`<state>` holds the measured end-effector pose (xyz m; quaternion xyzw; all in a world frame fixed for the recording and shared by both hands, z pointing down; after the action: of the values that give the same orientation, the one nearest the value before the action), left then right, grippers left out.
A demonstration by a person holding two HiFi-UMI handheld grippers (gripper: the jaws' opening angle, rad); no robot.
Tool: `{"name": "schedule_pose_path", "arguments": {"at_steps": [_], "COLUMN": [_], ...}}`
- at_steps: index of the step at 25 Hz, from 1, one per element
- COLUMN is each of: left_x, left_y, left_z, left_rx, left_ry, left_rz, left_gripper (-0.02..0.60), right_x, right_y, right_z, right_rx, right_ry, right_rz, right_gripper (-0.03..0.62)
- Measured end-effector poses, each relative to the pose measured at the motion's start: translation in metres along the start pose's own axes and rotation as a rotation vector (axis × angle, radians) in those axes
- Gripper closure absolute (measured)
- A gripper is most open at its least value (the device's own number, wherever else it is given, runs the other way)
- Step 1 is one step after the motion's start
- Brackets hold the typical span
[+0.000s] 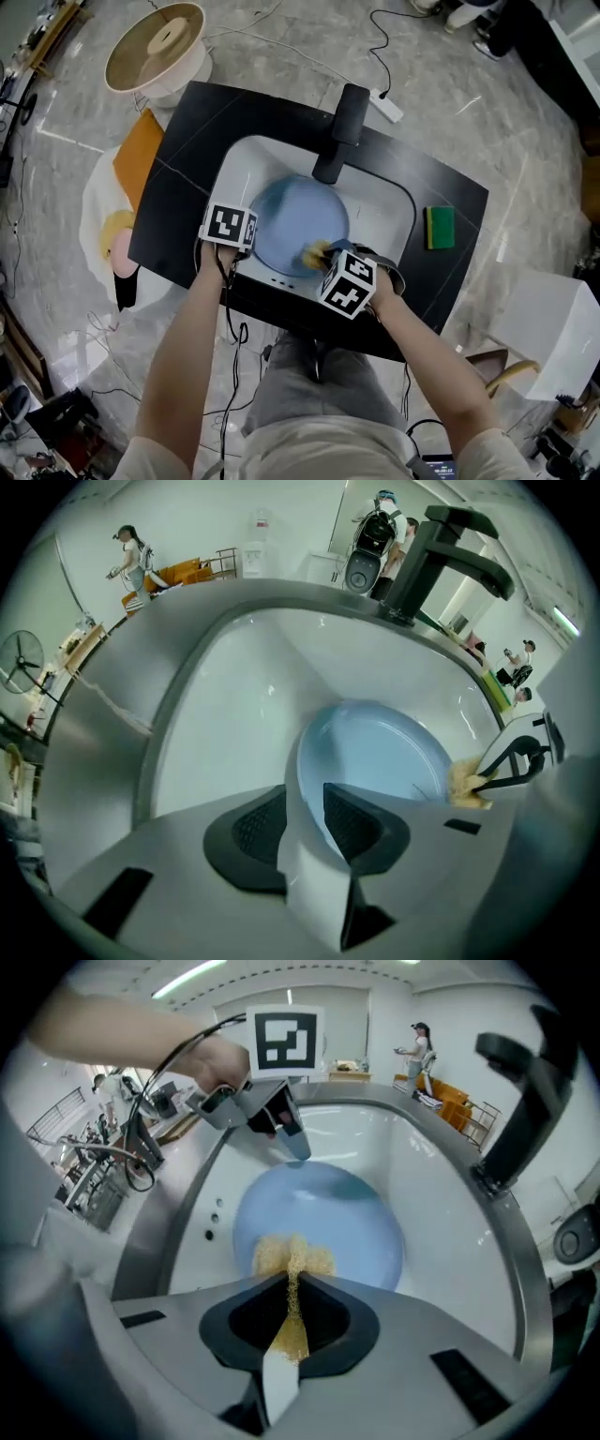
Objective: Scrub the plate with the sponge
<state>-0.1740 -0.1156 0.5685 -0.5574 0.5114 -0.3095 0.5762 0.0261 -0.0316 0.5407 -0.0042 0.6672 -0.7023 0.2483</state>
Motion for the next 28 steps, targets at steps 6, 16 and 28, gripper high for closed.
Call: {"name": "schedule_pose_path", "arguments": {"at_steps": [6, 16, 28], "left_x": [-0.003, 0.002, 0.013], "left_y": [0.058, 0.201, 0.375], "left_z": [0.013, 0.059, 0.077], "left_rx": [0.033, 0.004, 0.085], "left_ry": [-0.038, -0.066, -0.133], "left_rz": [0.082, 0.49, 0.902], "left_gripper": [0.449, 0.497, 0.531], "right_x": [0.009, 0.056, 0.117], "right_y": [0.07, 0.206, 0.343], "right_z": [-0.002, -0.011, -0.051], "right_rx": [-0.086, -0.25, -0.352], "right_ry": [-0.111, -0.189, -0.059], "right_rz": [0.186, 0.547, 0.902], "right_gripper": [0.54, 0.54, 0.54]}}
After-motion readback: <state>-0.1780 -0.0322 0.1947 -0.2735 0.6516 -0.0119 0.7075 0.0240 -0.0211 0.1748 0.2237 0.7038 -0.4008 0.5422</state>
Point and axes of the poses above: the fingertips, and each gripper's own axes: y backward along the fingers, z to its right, x out of its top, the point moved 7 cm from there along y, backward along the fingers, and after that the axes turned 1 degree about -z, right-handed, at the moved point
